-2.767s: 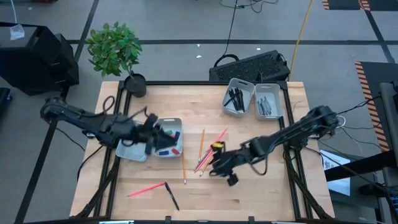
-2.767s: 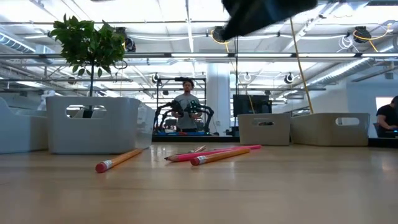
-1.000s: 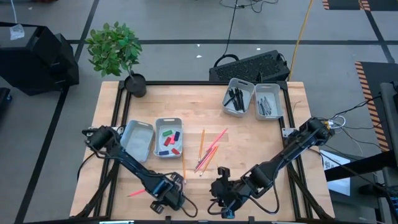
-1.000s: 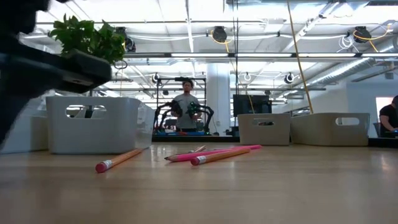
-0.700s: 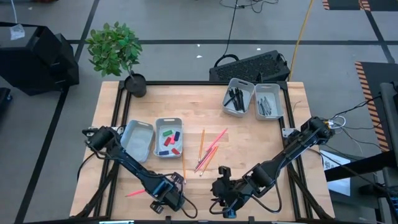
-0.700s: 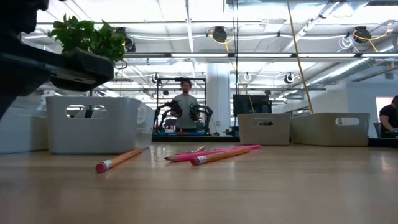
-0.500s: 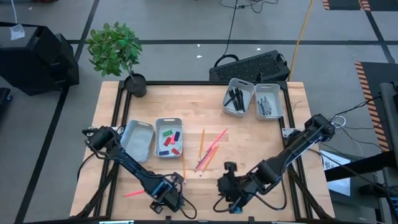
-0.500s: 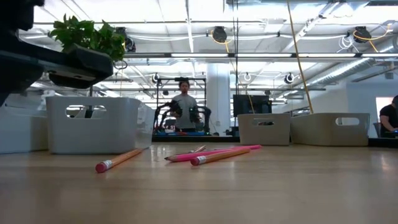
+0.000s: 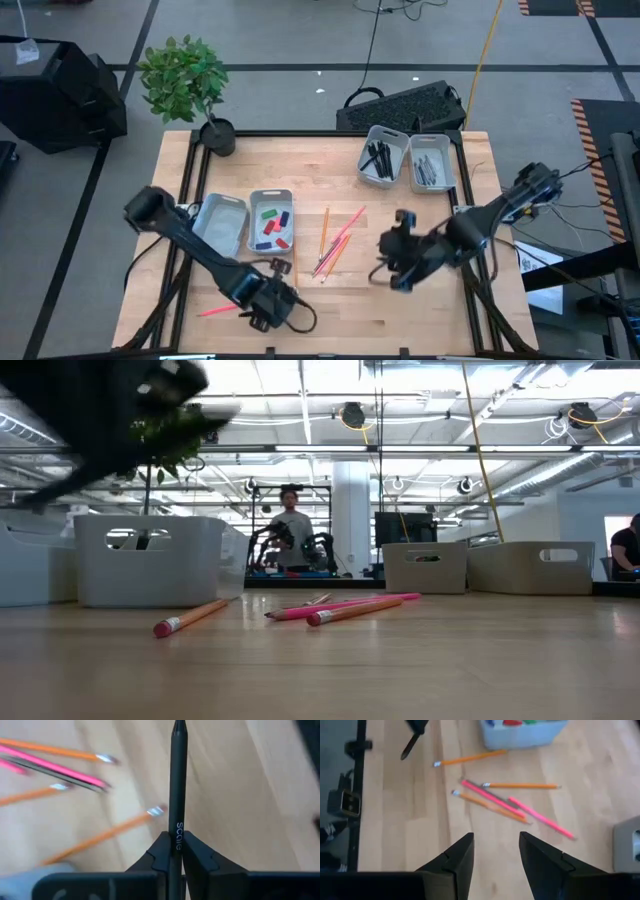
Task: Sort crayons/erasers/pens/pencils in bins
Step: Put the black pen into the top left gray bin
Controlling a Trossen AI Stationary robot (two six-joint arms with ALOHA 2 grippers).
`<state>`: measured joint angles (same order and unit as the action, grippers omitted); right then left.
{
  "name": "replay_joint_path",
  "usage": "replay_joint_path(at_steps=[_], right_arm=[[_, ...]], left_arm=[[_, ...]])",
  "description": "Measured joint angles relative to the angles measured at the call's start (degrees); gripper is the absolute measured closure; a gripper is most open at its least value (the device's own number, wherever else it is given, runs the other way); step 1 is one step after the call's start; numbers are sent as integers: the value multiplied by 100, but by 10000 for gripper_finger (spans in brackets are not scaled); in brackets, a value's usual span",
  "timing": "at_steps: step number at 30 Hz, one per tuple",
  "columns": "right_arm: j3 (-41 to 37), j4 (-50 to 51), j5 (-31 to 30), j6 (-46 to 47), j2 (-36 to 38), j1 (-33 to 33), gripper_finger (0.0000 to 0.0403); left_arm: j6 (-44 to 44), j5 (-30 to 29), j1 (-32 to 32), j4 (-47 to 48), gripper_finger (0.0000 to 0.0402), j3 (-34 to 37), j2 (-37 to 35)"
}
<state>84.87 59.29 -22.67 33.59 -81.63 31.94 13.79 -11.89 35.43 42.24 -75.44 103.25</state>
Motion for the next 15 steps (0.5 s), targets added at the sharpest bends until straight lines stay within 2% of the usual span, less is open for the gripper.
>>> replay_joint_path(at_steps=[4,8,12,15], right_arm=[[-948,-974,2,-555,768,-367,238],[-2100,-2404,19,-1136,1442,-799,204],[-2905,-4157,27,-1830,1764,-1241,170],[-3176,-5564,24,-2217,1781,-1604,162]], left_arm=[[57,-346,-282,-81,367,0,-831],[188,-400,-738,-336,366,-9,-1554],[162,-674,-1438,-1053,366,-9,-2083],[-38,-656,-1982,-1695,365,-9,-2195]])
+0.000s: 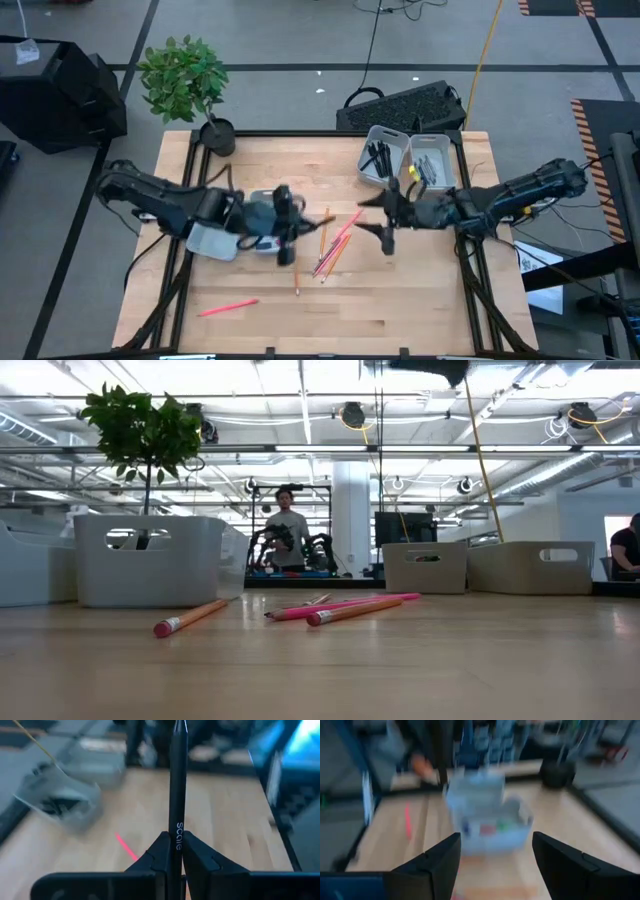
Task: Sort crayons/erasers/pens/pencils in bins
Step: Put the black pen into the top left gray bin
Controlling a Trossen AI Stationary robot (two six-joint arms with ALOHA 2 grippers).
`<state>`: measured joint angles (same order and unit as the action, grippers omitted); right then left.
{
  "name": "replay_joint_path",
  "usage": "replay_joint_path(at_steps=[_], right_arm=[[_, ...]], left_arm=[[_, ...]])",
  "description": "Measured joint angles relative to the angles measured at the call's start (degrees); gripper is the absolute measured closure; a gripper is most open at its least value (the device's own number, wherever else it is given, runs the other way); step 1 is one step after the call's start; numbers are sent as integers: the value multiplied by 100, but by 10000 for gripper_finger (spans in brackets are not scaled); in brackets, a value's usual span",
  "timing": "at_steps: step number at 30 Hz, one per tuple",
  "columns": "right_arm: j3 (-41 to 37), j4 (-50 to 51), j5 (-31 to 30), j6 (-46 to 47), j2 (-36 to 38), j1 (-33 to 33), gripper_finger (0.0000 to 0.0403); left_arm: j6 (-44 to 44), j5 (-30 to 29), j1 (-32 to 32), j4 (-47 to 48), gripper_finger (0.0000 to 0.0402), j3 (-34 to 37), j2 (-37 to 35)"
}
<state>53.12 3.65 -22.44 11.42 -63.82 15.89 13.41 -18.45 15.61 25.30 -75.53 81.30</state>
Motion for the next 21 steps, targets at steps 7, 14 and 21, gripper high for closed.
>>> replay_joint_path(at_steps=[7,14,21], right_arm=[[-63,-2139,15,-209,-135,-721,176],[-60,-3324,295,-175,-167,-1144,194],[-58,-3610,697,82,-296,-1603,204]], left_arm=[[-781,538,-1006,-1299,365,-8,66],[-1374,1064,-1716,-2186,364,-7,76],[-1591,1683,-2144,-2849,364,-8,251]])
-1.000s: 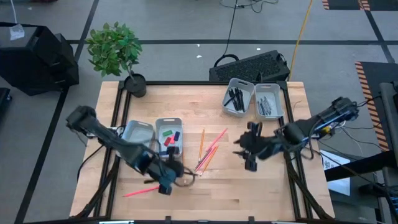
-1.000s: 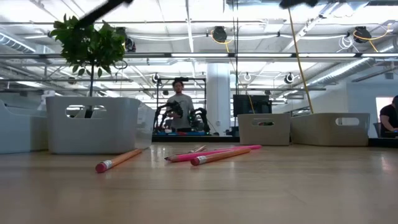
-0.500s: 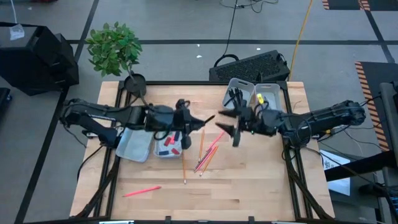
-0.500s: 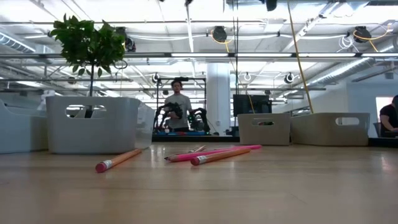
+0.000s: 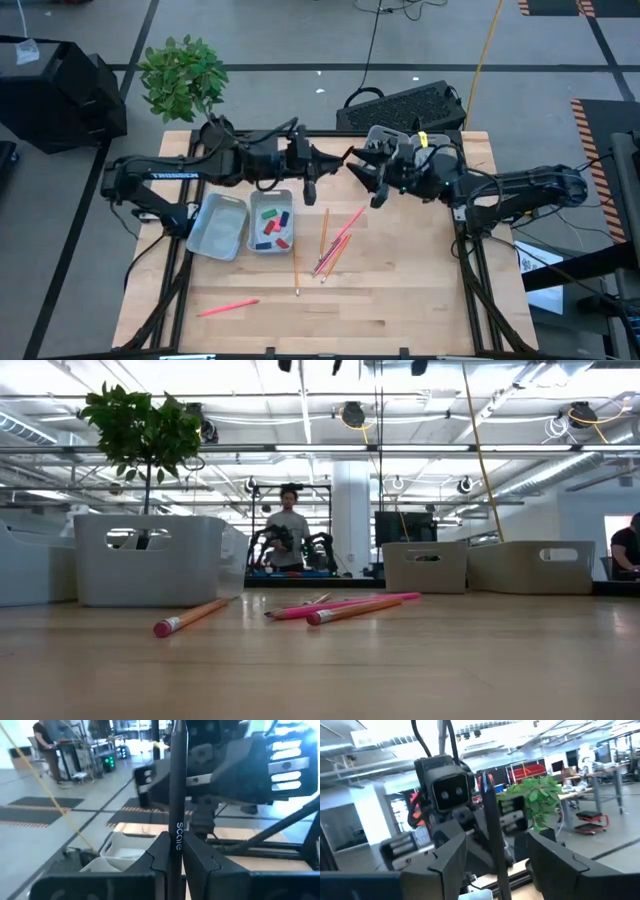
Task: Sort crayons/erasers/pens/pencils in bins
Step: Put the black pen into the top left gray bin
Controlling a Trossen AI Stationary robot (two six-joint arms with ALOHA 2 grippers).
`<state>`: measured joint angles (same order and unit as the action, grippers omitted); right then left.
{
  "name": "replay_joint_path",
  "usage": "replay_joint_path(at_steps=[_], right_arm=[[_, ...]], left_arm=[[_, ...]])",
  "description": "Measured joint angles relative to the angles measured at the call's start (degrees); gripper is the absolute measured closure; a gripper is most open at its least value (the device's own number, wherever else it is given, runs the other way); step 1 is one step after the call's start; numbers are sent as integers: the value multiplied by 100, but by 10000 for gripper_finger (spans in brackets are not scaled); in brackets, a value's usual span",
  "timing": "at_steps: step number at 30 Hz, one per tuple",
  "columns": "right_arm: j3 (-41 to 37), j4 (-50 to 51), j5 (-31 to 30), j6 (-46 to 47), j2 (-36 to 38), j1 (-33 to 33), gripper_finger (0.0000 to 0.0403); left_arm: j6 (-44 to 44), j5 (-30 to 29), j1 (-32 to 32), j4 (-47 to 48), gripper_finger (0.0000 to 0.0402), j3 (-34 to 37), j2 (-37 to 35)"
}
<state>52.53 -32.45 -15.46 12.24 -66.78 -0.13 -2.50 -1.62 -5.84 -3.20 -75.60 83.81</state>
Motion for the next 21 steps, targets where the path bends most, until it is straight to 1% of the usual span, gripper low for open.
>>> replay_joint_path(at_steps=[2,4,7,10,13,19,20,21], right_arm=[[4,-286,234,94,-126,-115,205],[7,-403,342,220,-199,-178,205],[9,-414,371,272,-260,-248,207],[9,-421,365,200,-259,-259,223],[11,-464,365,133,-258,-313,259],[11,-450,369,2,-256,-427,362],[11,-438,372,-32,-254,-442,376],[11,-439,384,-79,-250,-451,379]], left_arm=[[-1,86,-56,-267,364,-4,137],[10,160,-109,-211,364,0,176],[-8,161,-180,-287,364,3,192],[17,161,-226,-309,364,-1,199],[71,187,-246,-311,364,-1,208],[145,178,-250,-324,364,-1,208],[166,173,-250,-324,364,-1,207],[196,162,-250,-336,364,-1,205]])
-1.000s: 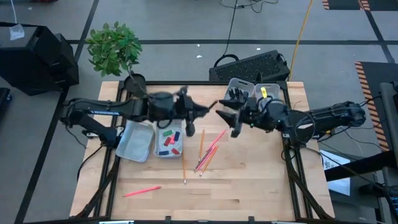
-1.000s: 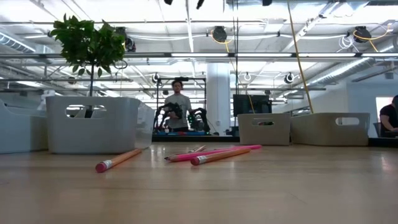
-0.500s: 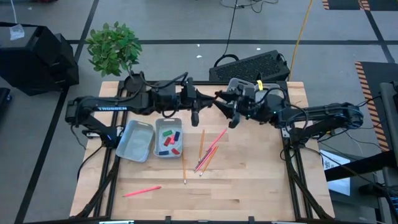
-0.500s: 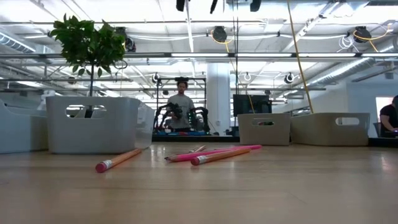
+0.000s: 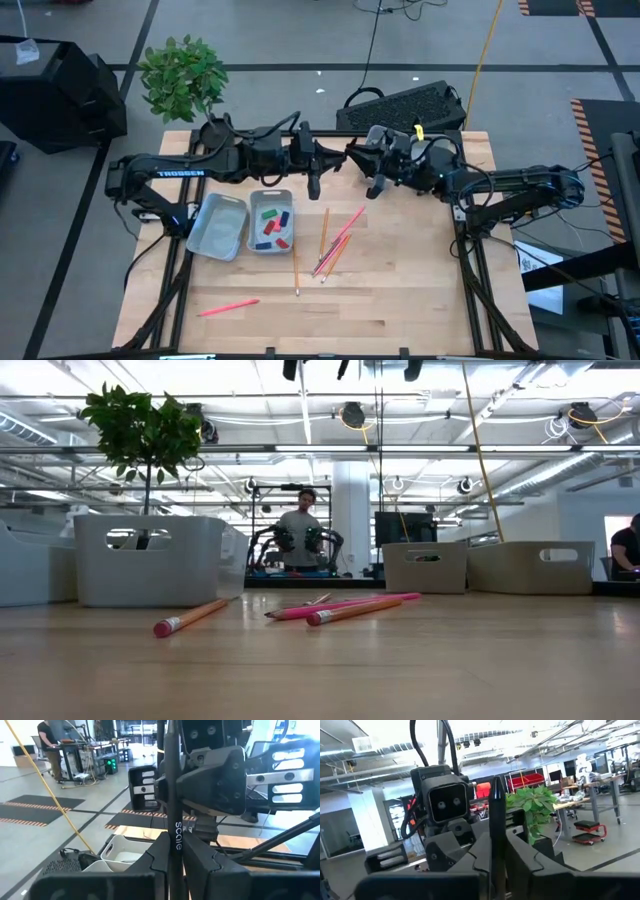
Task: Sort crayons/erasers/pens/pencils in bins
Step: Put the black pen into the top left gray bin
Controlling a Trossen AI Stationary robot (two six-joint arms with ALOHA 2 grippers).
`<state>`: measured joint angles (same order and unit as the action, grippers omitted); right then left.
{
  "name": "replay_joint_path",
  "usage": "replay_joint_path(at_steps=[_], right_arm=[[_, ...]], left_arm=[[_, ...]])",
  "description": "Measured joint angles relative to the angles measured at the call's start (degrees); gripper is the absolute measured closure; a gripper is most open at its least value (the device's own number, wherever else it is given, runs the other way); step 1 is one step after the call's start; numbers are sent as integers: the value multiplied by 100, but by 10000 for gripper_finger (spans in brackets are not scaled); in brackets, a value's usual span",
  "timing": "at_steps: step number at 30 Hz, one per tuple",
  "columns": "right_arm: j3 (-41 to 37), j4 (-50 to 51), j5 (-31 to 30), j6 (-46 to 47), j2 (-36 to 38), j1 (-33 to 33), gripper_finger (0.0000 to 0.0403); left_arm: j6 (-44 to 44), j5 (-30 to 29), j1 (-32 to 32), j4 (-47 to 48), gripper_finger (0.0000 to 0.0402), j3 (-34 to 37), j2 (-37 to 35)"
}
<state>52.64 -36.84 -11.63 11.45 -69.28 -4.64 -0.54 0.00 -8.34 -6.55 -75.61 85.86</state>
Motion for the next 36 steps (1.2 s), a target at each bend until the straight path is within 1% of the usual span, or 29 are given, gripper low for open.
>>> replay_joint_path(at_steps=[3,5,7,10,12,14,16,18,20,22,25,29,32,36], right_arm=[[0,10,46,-126,-1,-3,379],[0,21,87,-122,-1,-21,376],[0,41,120,-98,-8,-36,376],[107,266,129,-123,-8,-85,377],[360,843,128,-175,-8,-157,377],[754,1818,101,-213,-24,-307,377],[1198,2773,-140,-226,-110,-494,377],[1601,3752,-426,-202,-221,-729,377],[2020,4589,-644,-5,-398,-1046,377],[2369,5522,-715,303,-619,-1414,378],[2652,6540,-691,711,-1022,-1961,378],[2655,7309,-315,1239,-1556,-2610,378],[2543,7411,-174,1547,-1890,-2898,378],[2340,7440,-82,1995,-2252,-3071,378]], left_arm=[[200,-3,0,7,363,0,0],[258,-1,2,45,352,0,0],[261,-1,0,103,328,0,0],[257,-14,-2,306,274,0,-88],[203,-53,-8,436,232,-3,-199],[115,-139,-69,966,191,-2,-423],[-48,-202,-148,1460,156,-2,-626],[-77,-299,-243,2037,130,0,-939],[-14,-355,-328,2379,112,-4,-1216],[122,-469,-405,2850,102,-4,-1515],[277,-691,-492,3244,101,-2,-1868],[371,-844,-557,3693,114,-2,-2266],[476,-865,-557,4144,127,-2,-2477],[653,-866,-557,4715,141,-2,-2653]])
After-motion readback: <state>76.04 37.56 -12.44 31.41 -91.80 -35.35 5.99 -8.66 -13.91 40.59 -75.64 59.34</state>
